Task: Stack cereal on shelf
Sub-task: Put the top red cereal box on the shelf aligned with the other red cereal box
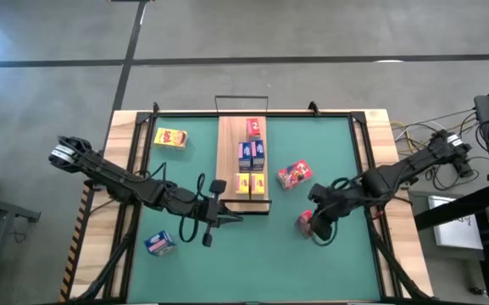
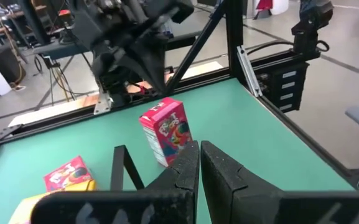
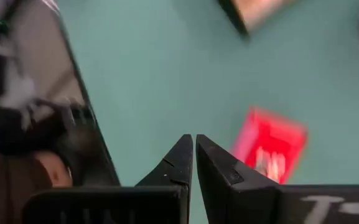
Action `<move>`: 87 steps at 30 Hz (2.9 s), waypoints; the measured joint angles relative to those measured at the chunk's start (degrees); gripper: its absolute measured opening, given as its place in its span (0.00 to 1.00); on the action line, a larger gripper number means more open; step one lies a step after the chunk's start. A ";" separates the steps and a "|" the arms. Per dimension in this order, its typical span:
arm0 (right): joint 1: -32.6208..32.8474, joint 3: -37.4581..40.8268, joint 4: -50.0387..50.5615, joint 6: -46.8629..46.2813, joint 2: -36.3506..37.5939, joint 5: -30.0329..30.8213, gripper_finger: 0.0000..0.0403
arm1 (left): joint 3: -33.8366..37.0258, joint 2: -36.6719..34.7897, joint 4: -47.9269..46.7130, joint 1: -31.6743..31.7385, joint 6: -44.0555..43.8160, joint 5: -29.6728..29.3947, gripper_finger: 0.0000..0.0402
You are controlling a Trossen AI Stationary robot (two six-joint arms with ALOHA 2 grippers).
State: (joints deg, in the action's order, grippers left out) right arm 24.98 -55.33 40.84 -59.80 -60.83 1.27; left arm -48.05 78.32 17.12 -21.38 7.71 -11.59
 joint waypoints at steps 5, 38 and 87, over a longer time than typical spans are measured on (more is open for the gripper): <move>0.06 -11.17 20.64 -8.72 -7.59 -2.87 0.03 | -0.13 0.00 -0.02 -0.01 1.35 -0.03 0.00; 0.02 -19.37 30.05 -10.84 -25.57 3.26 0.75 | -0.24 -2.90 -1.10 -0.01 5.29 -0.07 0.00; 1.77 -19.28 1.18 9.87 -3.29 15.30 0.30 | 7.71 -24.51 -11.60 0.40 11.37 -11.92 0.00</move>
State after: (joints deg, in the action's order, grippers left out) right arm 26.75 -74.61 42.02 -49.93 -64.12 16.57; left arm -40.35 53.81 5.52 -20.98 19.08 -23.51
